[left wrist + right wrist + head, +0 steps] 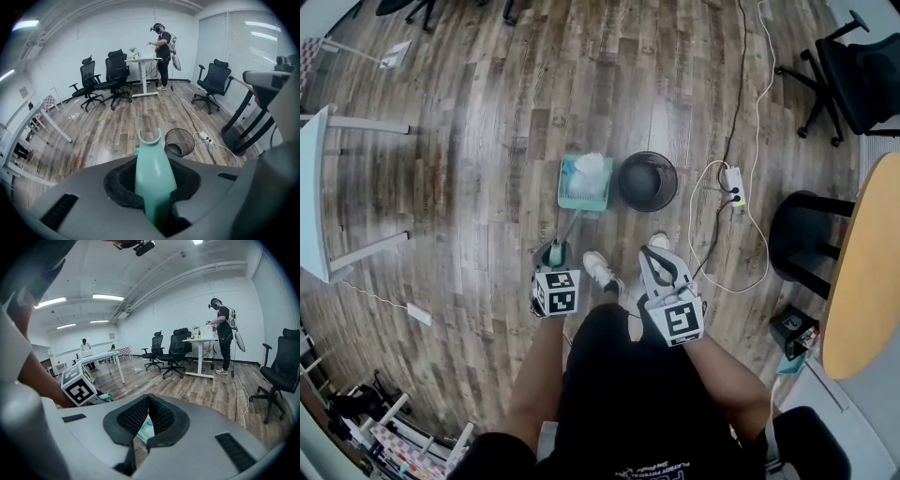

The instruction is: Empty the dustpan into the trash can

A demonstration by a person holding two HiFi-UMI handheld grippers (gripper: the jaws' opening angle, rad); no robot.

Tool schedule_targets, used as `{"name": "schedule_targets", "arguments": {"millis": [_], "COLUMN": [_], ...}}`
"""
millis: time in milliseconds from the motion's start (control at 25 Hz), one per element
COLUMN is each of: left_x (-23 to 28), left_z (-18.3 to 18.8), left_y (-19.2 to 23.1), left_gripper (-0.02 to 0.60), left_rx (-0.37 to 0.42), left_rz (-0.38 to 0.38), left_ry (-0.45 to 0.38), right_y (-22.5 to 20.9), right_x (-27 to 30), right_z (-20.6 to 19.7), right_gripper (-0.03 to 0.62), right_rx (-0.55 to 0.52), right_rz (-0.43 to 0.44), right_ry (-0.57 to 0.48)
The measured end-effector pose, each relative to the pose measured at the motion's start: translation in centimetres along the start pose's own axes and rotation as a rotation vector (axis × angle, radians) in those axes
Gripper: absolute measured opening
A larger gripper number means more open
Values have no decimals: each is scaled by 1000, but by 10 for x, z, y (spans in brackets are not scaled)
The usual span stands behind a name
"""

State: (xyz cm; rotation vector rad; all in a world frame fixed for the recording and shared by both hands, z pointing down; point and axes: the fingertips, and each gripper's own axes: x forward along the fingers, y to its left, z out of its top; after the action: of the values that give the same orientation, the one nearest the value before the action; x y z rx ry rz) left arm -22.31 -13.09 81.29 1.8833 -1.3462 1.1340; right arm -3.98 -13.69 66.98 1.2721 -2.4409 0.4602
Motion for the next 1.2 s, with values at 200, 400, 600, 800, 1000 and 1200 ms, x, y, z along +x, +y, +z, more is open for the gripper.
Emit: {"name": "schedule_targets", "arguments": {"millis": [200, 400, 600, 800, 1000, 1200], "left_x": [-37, -79, -120, -162, -197, -234], "left_z": [-5, -8, -8, 3, 8, 10], "left_y": [9, 21, 28, 13, -14, -48], "left_gripper": [97, 97, 97, 97, 97, 97], "left_rx": [46, 75, 132, 218, 262, 307], "left_rz": [13, 9, -3, 21, 77, 143], "left_ry": [-46, -88, -124, -185, -230, -267], "right_y": [14, 19, 15, 0, -6, -7], "right_x": [-6, -25, -59, -95, -123, -153], "right_z": [14, 37, 54, 67, 65, 71], "right_gripper": [23, 23, 23, 23, 23, 23], "right_rx": [-30, -58, -75, -94, -122, -154], "right_rz": [-38, -121, -202, -231, -198, -157], "right_ry": [-30, -51, -70, -103, -141, -189]}}
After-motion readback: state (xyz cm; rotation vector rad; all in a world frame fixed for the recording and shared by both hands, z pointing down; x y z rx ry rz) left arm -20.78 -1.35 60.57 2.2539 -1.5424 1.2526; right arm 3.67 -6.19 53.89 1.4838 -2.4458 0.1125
